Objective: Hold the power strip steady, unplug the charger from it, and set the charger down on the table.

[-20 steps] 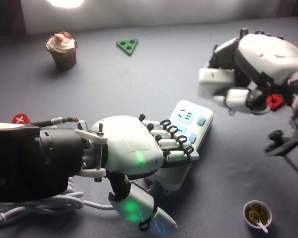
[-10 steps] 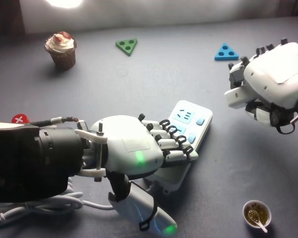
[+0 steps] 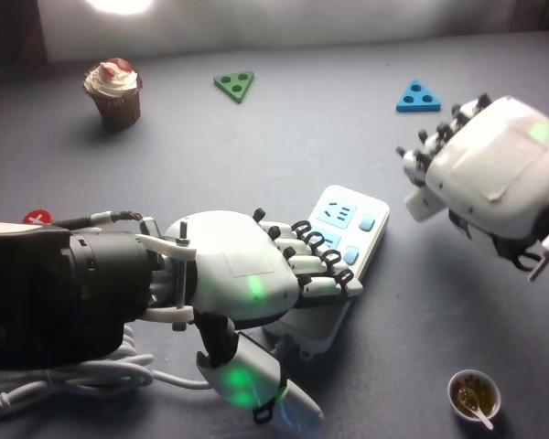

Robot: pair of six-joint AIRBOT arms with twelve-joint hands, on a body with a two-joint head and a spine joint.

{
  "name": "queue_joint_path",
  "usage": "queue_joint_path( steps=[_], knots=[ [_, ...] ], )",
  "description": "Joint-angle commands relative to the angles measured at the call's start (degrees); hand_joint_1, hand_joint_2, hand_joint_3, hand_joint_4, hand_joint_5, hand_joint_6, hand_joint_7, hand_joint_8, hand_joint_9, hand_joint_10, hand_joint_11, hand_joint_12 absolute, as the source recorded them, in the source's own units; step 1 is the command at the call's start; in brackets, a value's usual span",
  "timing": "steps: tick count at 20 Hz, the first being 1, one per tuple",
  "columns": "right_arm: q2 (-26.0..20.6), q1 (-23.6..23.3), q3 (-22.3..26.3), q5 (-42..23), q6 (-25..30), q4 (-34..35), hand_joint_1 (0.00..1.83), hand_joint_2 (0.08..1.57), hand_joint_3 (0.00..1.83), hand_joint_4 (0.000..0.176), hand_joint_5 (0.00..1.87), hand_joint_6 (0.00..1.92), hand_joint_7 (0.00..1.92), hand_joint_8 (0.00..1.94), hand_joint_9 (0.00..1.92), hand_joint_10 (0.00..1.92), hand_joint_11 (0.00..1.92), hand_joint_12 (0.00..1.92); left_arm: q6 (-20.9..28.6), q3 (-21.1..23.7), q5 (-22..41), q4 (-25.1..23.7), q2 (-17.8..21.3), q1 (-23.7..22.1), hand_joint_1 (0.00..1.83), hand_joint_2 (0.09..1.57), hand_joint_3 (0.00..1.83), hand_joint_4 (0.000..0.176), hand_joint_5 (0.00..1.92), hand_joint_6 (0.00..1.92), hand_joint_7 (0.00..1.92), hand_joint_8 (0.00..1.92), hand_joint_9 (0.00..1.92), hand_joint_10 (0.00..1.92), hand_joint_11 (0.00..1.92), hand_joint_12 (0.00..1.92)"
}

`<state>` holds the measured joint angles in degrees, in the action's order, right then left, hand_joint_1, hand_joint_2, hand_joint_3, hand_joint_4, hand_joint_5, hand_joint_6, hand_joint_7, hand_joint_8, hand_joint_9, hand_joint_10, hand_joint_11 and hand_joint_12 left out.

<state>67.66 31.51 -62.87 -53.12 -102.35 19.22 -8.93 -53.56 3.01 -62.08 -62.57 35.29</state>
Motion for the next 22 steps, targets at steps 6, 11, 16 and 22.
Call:
queue_joint_path(
  steps=[6,11,16,22],
  knots=[
    [-0.7,2.3,-0.3,-6.2,-0.7,-2.4,1.39,1.05,0.00,0.000,1.00,0.86,1.19,0.51,1.08,1.01,0.94,0.79,0.2,0.3,0.9,0.2,0.2,-0.4,0.00,1.00,0.00,0.000,0.08,0.01,0.11,0.01,0.12,0.01,0.13,0.03],
    [-0.7,2.3,-0.2,-6.2,-0.4,-2.3,1.39,1.05,0.00,0.000,1.00,0.86,1.16,0.55,1.13,0.93,1.01,0.72,0.1,0.3,0.8,0.2,0.2,-0.4,0.00,1.00,0.00,0.000,0.07,0.00,0.10,0.00,0.09,0.00,0.11,0.01],
    [-0.7,2.3,-0.2,-6.2,-0.3,-1.6,1.26,1.09,0.00,0.000,0.95,1.06,1.10,0.72,1.05,0.39,1.03,0.45,0.1,0.5,0.6,0.2,0.1,-0.4,0.00,1.00,0.00,0.000,0.06,0.00,0.09,0.00,0.09,0.01,0.10,0.01],
    [-0.7,2.3,0.0,-6.2,-0.2,-1.3,0.88,1.04,0.00,0.000,0.41,0.00,0.42,0.00,0.41,0.00,0.43,0.15,0.1,0.5,0.5,0.2,0.2,-0.7,0.00,1.01,0.00,0.000,0.06,0.00,0.09,0.00,0.08,0.00,0.12,0.01]
  ],
)
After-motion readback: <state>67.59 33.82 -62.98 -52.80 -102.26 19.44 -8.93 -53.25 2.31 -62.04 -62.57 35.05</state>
